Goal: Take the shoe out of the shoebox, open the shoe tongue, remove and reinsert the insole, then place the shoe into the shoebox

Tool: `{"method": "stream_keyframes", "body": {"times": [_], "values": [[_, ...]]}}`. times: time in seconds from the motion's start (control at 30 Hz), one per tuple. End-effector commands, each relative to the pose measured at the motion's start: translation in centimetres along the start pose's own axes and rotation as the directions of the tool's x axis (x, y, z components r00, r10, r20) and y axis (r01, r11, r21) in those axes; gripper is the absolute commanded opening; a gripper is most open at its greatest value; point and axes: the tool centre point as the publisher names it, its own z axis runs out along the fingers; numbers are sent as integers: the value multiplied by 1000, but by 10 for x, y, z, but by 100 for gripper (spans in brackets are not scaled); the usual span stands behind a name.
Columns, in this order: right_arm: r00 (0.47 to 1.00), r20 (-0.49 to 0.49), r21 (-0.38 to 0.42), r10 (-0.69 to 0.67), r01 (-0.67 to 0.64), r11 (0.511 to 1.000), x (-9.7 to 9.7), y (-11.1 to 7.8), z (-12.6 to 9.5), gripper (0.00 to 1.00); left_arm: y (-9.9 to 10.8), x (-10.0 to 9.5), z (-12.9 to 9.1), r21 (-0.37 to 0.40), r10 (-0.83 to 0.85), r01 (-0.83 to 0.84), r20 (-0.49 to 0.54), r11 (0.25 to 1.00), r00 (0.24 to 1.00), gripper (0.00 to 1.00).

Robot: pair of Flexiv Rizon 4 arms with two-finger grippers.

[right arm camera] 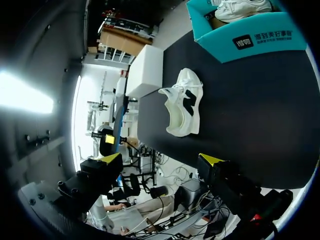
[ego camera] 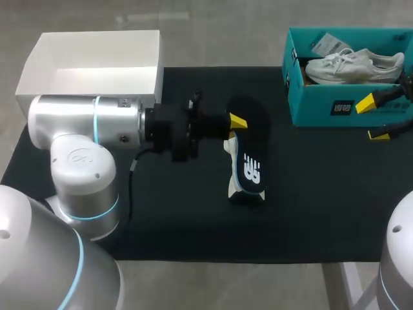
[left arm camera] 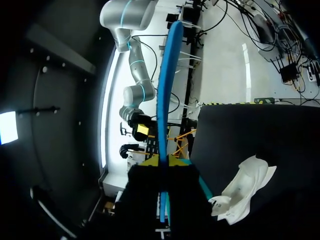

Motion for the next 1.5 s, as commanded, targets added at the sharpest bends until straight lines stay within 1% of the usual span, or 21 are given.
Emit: {"method": "stream_keyframes", "body": {"times": [0.03,0.1,0.27,0.57,1.27,1.3,1.33,1.4,1.43,1.47,1.5], "values": [[1000,-5,12,20,-20,1000,-1,6,-16,100,-3,1,-4,-8,-4,4,4,1000,1000,0],[999,14,-10,47,-47,999,-4,8,-22,100,-3,1,-5,-12,-6,6,5,1000,1000,0],[997,22,-56,71,-70,996,-6,13,-30,100,-4,2,-5,-16,-6,6,6,1000,1000,0],[997,24,-51,78,-77,996,-7,18,-29,100,-6,1,-6,-15,-16,17,5,1000,1000,0],[997,24,-51,78,-77,996,-7,18,-29,100,-6,1,-6,-15,-16,17,5,1000,1000,0],[997,24,-51,78,-77,996,-7,18,-29,100,-6,1,-5,-6,-27,27,-16,1000,1000,0],[997,24,-51,78,-77,996,-7,18,-29,100,-6,-1,-5,-14,-43,43,-25,999,999,0],[997,24,-51,78,-77,996,-7,18,-29,100,-5,-5,-4,-2,-121,122,-65,993,991,0],[997,24,-51,78,-77,996,-7,18,-29,100,-5,-7,-5,21,-155,156,-69,988,986,0],[997,24,-51,78,-77,996,-7,18,-29,100,-6,-9,-6,52,-228,233,-89,971,970,0],[997,24,-51,78,-77,996,-7,18,-29,100,-8,-10,-7,63,-252,259,-97,964,963,0]]}}
